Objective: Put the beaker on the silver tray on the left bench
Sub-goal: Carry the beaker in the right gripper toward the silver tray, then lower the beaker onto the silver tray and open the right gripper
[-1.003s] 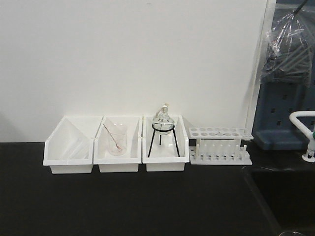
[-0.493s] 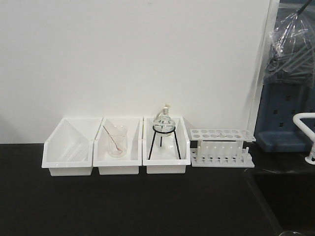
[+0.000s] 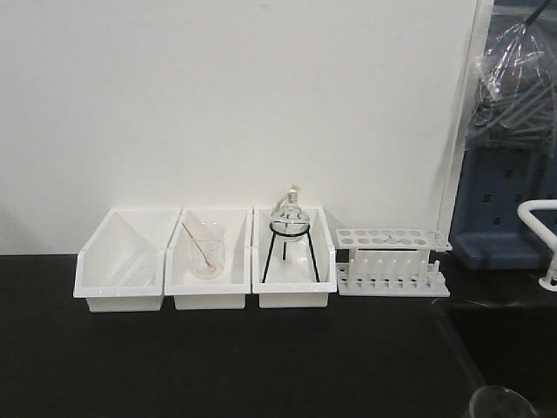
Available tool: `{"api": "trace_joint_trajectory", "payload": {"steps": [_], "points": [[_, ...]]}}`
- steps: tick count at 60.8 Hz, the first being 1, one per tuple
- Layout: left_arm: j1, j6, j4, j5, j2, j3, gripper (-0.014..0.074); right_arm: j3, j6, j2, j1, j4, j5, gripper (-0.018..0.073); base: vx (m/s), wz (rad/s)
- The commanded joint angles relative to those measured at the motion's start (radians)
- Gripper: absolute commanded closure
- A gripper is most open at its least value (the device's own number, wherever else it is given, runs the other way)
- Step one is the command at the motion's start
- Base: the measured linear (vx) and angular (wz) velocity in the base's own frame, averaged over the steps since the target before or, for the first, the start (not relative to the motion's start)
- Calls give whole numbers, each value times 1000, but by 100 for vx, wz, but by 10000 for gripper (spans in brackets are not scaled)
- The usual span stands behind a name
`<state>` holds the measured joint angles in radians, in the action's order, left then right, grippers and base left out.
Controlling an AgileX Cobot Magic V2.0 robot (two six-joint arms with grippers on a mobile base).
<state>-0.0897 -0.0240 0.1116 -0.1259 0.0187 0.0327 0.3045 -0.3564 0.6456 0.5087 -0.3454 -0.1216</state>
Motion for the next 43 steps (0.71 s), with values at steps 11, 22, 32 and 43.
{"api": "trace_joint_trajectory", "payload": {"steps": [11, 22, 32, 43], "points": [[-6, 6, -5, 78, 8, 20, 595, 128, 6, 530, 0, -160, -560, 571, 0, 0], [-6, 6, -5, 78, 8, 20, 595, 297, -89, 898, 0, -322, -753, 571, 0, 0], [-6, 6, -5, 78, 8, 20, 595, 458, -95, 1179, 69, -415, -836, 571, 0, 0], [-6, 6, -5, 78, 8, 20, 595, 565, -94, 1315, 143, -418, -834, 571, 0, 0]]}}
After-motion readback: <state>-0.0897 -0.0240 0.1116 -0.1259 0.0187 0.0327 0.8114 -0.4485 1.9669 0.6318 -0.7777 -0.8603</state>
